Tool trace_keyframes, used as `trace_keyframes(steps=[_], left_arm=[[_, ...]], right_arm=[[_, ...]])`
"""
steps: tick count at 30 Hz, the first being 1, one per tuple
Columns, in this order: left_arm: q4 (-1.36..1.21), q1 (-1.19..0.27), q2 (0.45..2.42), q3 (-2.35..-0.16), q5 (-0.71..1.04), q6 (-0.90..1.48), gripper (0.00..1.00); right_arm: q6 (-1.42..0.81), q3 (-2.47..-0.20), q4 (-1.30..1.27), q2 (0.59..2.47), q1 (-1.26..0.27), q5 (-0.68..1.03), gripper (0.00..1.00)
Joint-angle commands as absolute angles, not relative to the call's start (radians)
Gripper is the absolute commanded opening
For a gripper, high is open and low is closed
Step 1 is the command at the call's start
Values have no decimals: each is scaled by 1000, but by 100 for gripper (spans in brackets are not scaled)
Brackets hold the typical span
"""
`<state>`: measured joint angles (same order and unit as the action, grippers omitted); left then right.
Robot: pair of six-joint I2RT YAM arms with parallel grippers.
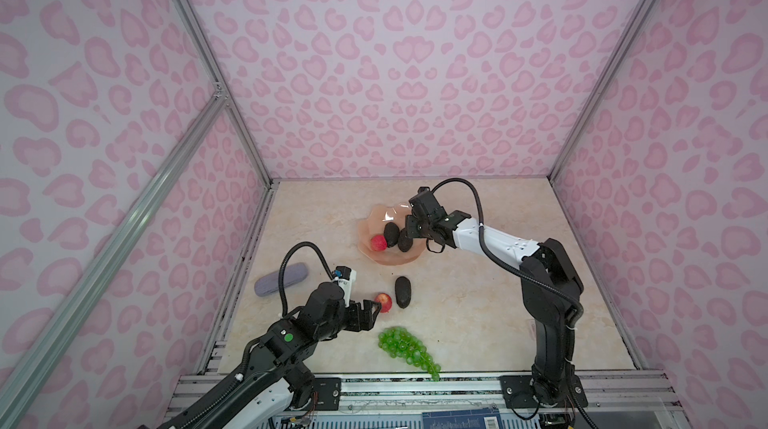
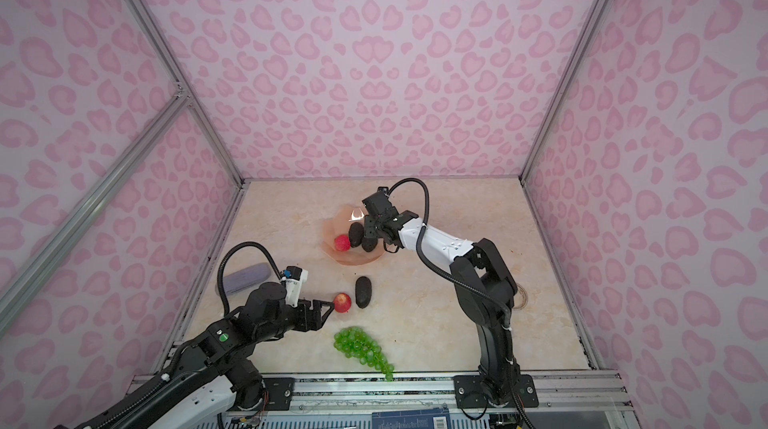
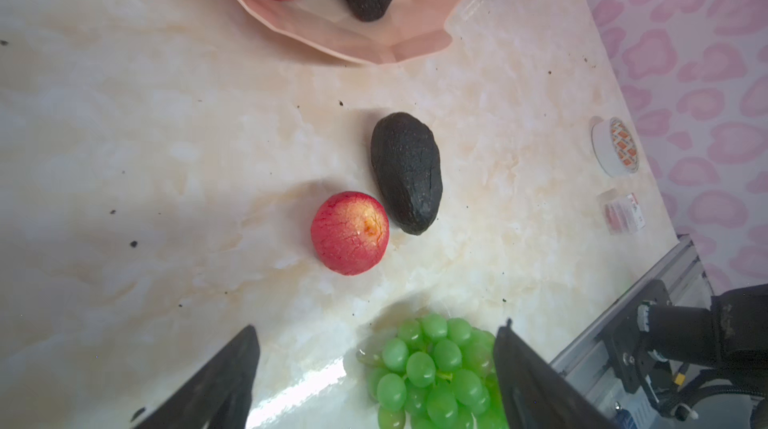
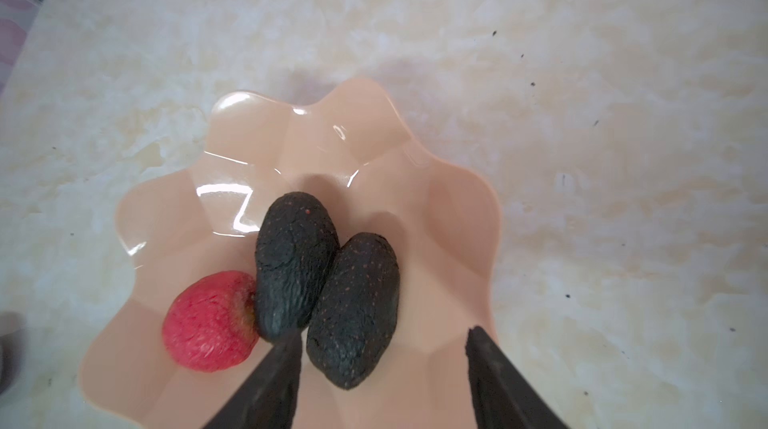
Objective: Place and organize the fake fruits in the fruit bowl
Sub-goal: 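Place the avocado in the bowl while the left gripper reaches the second red fruit, then grasp the second red fruit with the left gripper and release it in the bowl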
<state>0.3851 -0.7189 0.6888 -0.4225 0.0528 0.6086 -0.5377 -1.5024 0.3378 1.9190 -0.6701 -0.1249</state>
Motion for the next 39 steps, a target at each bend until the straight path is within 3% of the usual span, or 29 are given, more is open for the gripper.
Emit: trace_keyframes(steps=[1, 5, 11, 15, 23, 28, 34, 39], left_arm=[[318, -751, 774, -426, -25, 630, 89], [283, -777, 901, -449, -70, 634, 87], [212, -778, 1060, -491, -79, 625, 86], [176, -778, 1159, -528, -77, 620, 85], [170, -779, 1333, -585, -92, 637, 65], [215, -778, 1291, -612, -94, 623, 46], [305, -778, 1105, -698, -133, 546, 48], [345, -758, 1197, -849, -153, 450, 49]], right_arm=[[-537, -1405, 290, 1825, -672, -142, 65], [-559, -1229, 250, 1648, -678, -151, 68], [-558, -949, 202, 1390, -713, -186, 84], [-588, -816, 207, 1252, -715, -190, 86], [-638, -676, 209, 1066, -714, -257, 87], [-623, -653, 206, 1019, -706, -275, 87], [-625, -661, 204, 1046, -706, -270, 87], [-627, -682, 214, 1075, -704, -241, 86]])
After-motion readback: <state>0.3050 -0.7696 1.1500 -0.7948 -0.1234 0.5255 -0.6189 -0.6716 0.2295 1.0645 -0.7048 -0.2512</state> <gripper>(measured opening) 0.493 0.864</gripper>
